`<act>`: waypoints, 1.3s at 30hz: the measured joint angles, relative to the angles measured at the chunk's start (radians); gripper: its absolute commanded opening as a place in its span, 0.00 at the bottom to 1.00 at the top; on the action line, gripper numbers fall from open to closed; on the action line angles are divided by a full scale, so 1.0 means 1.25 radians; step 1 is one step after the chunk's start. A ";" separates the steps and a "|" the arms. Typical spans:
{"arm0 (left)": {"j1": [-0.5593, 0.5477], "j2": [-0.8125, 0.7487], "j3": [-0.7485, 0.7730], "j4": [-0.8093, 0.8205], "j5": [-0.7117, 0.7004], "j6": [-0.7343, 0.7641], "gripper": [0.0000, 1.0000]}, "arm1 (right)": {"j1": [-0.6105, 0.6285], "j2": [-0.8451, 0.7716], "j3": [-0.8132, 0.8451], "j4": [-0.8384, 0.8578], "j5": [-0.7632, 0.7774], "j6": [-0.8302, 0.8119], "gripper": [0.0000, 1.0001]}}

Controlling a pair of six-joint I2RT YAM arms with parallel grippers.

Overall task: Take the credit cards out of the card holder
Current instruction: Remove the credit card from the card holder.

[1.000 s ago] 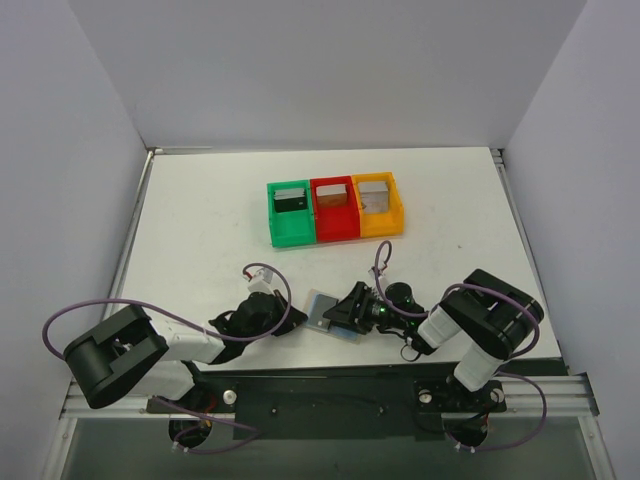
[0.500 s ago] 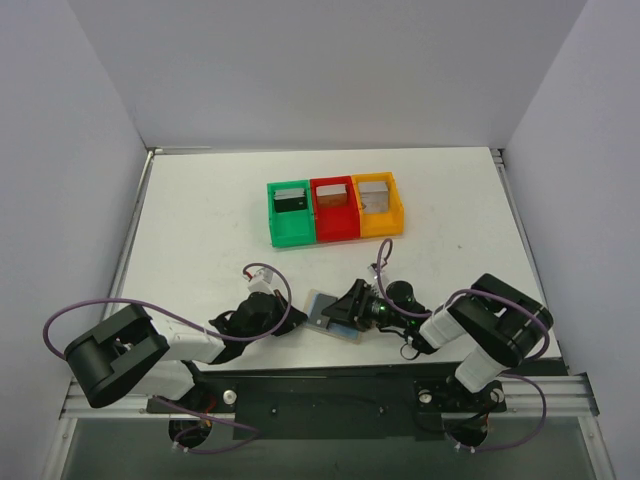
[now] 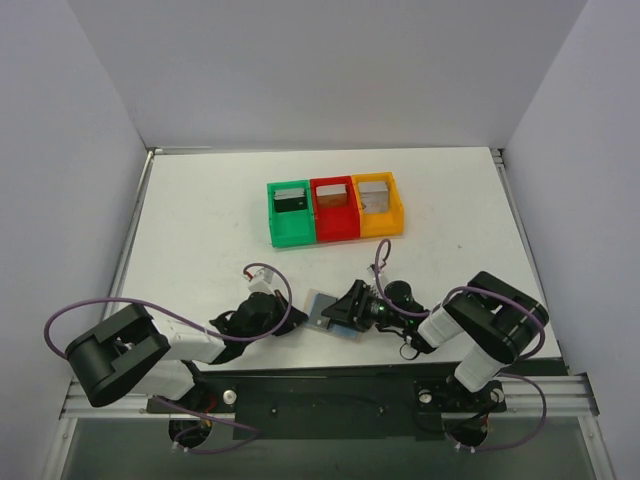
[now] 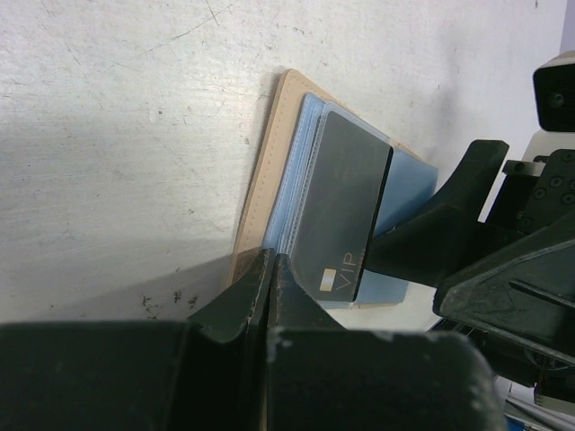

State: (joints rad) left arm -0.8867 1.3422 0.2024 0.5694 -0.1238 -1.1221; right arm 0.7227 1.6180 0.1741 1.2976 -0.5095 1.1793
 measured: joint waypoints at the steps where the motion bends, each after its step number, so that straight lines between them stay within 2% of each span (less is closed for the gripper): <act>1: -0.001 0.002 0.000 0.002 0.000 0.000 0.00 | 0.000 0.005 0.000 0.000 0.000 0.001 0.52; 16: -0.016 0.027 0.000 0.042 -0.022 0.000 0.00 | 0.000 0.038 0.008 0.011 0.000 0.022 0.52; 39: -0.019 0.034 0.000 0.051 -0.023 0.001 0.00 | 0.004 -0.012 0.007 -0.006 0.023 0.008 0.51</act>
State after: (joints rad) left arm -0.9104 1.3846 0.2028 0.6331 -0.1532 -1.1213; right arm 0.7277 1.6032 0.1833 1.2896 -0.4808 1.1896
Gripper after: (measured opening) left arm 0.038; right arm 0.514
